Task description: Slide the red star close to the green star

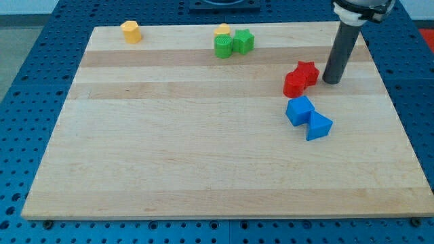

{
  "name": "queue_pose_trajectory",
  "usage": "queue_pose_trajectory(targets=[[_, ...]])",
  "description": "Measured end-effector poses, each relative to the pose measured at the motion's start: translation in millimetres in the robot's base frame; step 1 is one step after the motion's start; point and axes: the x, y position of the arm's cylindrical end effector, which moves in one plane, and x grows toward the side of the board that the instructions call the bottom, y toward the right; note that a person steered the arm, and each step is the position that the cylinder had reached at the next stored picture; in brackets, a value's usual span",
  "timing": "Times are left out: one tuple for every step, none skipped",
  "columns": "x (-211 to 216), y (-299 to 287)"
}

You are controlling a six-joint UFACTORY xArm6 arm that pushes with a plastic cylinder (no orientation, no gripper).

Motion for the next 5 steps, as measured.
queue_pose_trajectory(targets=[[0,-10],[0,-24],[1,-35],[18,-41],[25,-51]])
